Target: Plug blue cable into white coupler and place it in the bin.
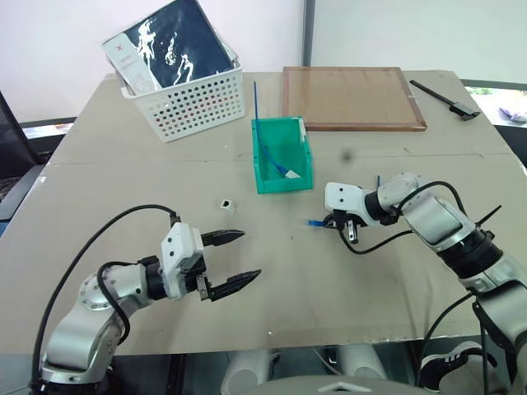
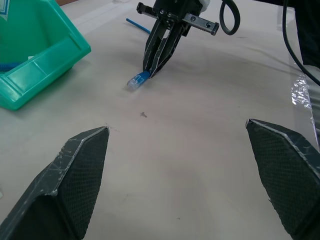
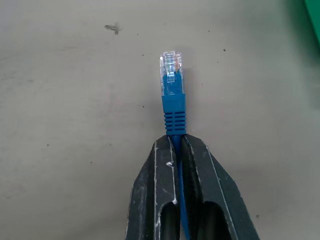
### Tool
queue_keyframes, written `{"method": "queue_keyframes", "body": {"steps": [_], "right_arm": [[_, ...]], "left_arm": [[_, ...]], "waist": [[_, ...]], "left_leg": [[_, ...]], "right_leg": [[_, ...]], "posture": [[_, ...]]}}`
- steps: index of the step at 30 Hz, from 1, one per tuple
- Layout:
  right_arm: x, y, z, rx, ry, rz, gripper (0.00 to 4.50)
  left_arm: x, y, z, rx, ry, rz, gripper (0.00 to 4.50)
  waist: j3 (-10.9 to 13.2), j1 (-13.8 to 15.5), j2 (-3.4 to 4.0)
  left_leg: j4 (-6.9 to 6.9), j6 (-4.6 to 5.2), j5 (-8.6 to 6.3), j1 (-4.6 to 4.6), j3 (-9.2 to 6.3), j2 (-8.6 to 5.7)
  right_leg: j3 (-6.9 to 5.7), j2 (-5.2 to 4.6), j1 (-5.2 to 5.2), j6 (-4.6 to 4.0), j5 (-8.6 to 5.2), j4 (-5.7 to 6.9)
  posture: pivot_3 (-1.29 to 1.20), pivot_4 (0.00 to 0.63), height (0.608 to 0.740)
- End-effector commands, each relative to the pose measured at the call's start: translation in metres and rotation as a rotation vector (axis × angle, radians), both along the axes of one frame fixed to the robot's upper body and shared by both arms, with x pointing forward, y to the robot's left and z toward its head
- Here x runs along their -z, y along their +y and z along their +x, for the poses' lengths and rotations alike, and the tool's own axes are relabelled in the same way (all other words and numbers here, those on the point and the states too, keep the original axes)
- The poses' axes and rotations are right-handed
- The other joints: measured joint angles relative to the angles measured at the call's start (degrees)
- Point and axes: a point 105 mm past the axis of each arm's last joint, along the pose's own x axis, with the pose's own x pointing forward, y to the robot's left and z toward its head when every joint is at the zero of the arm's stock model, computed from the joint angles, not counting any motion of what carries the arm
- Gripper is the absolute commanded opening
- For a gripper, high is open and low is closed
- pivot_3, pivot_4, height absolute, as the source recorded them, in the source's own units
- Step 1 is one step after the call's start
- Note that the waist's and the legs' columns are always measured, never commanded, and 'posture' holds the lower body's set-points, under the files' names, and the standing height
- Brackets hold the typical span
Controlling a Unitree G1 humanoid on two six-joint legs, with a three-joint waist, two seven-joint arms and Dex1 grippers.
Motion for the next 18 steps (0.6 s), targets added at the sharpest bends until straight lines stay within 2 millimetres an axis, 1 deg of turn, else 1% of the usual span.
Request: {"method": "queue_keyframes", "body": {"steps": [1, 6, 8, 10, 12, 15, 18], "right_arm": [[-0.022, 0.009, -0.010, -0.041, -0.009, 0.052, 0.01], [-0.028, 0.017, -0.026, -0.116, 0.006, 0.028, 0.01], [-0.035, 0.023, -0.032, -0.152, 0.001, 0.033, 0.01], [-0.043, 0.029, -0.036, -0.163, 0.002, 0.054, 0.01], [-0.046, 0.031, -0.036, -0.163, 0.002, 0.057, 0.01], [-0.042, 0.028, -0.039, -0.189, -0.015, 0.000, 0.01], [-0.030, 0.036, -0.030, -0.171, -0.032, -0.047, 0.01]], "left_arm": [[-0.002, -0.001, 0.004, 0.011, -0.018, -0.001, 4.50], [0.001, -0.007, 0.011, 0.038, -0.050, 0.041, 4.50], [0.002, -0.013, 0.014, 0.062, -0.060, 0.063, 4.50], [0.002, -0.019, 0.018, 0.078, -0.077, 0.074, 4.50], [0.002, -0.022, 0.022, 0.089, -0.088, 0.078, 4.50], [0.007, -0.023, 0.026, 0.102, -0.093, 0.098, 4.50], [0.019, -0.015, 0.031, 0.096, -0.074, 0.125, 4.50]], "waist": [[0.0, 0.0, 0.04], [0.0, 0.0, 0.04], [0.0, 0.1, 0.05], [0.0, 0.1, 0.05], [0.0, 0.1, 0.04], [0.0, 0.1, 0.05], [0.0, -0.1, 0.05]], "left_leg": [[-0.01, 0.00, 0.00, -0.01, 0.01, 0.00], [-0.01, 0.00, 0.00, -0.06, -0.01, 0.00], [-0.01, 0.00, 0.00, -0.06, 0.00, -0.01], [0.00, 0.00, 0.00, -0.07, -0.02, -0.02], [0.00, 0.00, 0.00, -0.06, -0.03, -0.02], [-0.01, 0.00, 0.00, -0.06, -0.03, -0.02], [-0.02, -0.01, 0.00, -0.07, -0.02, -0.03]], "right_leg": [[0.01, 0.00, -0.02, 0.00, 0.00, -0.01], [-0.01, 0.00, -0.05, 0.00, 0.00, -0.01], [0.00, -0.02, -0.06, 0.00, 0.00, -0.02], [-0.03, -0.01, -0.06, 0.01, 0.00, -0.01], [-0.02, -0.01, -0.06, 0.01, 0.00, -0.01], [-0.03, -0.01, -0.06, 0.01, 0.00, -0.02], [-0.02, -0.01, -0.09, 0.01, 0.00, -0.01]], "posture": [[0.00, 0.150, 0.740], [0.00, 0.150, 0.740], [0.00, 0.150, 0.740], [0.00, 0.150, 0.740], [0.00, 0.150, 0.740], [0.00, 0.150, 0.740], [0.00, 0.150, 0.740]]}}
